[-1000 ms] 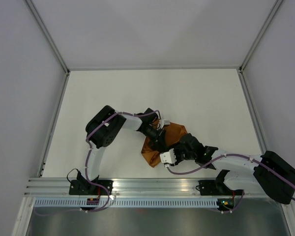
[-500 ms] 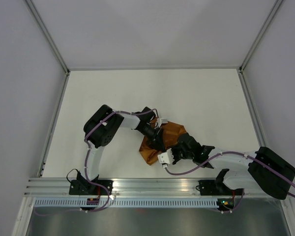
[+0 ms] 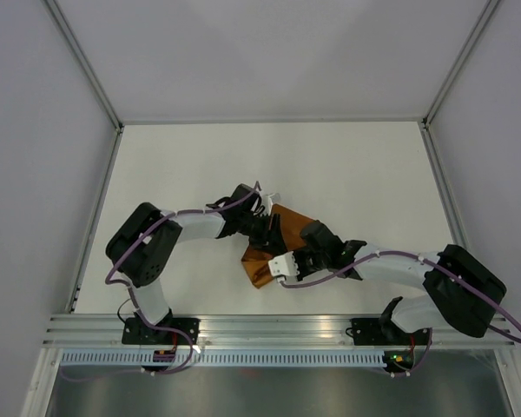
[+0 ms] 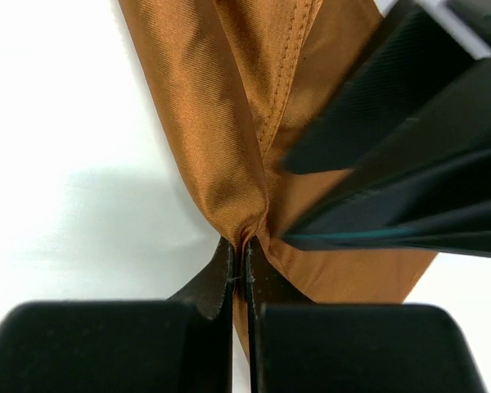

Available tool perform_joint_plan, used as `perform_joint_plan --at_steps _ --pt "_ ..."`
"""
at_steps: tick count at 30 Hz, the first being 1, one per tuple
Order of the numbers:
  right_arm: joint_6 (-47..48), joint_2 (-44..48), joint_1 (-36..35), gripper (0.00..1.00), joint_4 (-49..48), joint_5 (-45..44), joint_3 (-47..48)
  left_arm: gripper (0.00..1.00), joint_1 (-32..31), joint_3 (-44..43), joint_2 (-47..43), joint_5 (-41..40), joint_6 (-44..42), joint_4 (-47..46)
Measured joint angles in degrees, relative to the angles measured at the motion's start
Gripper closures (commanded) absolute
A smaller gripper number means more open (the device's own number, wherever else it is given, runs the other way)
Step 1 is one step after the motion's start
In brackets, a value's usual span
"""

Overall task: Fold the napkin, place the utensils inside, and roll it up
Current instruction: Roll the napkin at the center of the board.

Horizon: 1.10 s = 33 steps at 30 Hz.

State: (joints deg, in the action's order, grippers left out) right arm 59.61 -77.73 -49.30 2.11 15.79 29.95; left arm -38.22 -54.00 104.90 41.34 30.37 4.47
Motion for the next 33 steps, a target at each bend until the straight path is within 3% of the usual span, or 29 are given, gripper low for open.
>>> perform_joint_plan --at_steps 4,11,20,27,33 --pt "0.0 -2.6 1.9 1.00 4.5 2.8 3.9 0.48 1.5 5.3 -7.0 -6.9 3.1 -5.9" --pt "0.6 -8.1 7.2 1.00 13.7 10.6 11.7 0.51 6.4 23.8 -27.8 -25.2 10.3 -15.9" --pt "3.5 -22.8 15.3 1.00 31.8 22.3 29.3 0.52 2.2 35.2 -48.8 -44.4 12.1 -20.7" --pt "6.0 -32.7 18.7 1.00 45.8 28.7 40.7 0.52 -9.2 36.2 -49.9 -54.0 5.0 -22.8" --pt "6.9 -36.5 20.1 0.99 52.1 30.9 44.9 0.52 -18.2 32.9 -40.3 -58.5 -7.3 -26.6"
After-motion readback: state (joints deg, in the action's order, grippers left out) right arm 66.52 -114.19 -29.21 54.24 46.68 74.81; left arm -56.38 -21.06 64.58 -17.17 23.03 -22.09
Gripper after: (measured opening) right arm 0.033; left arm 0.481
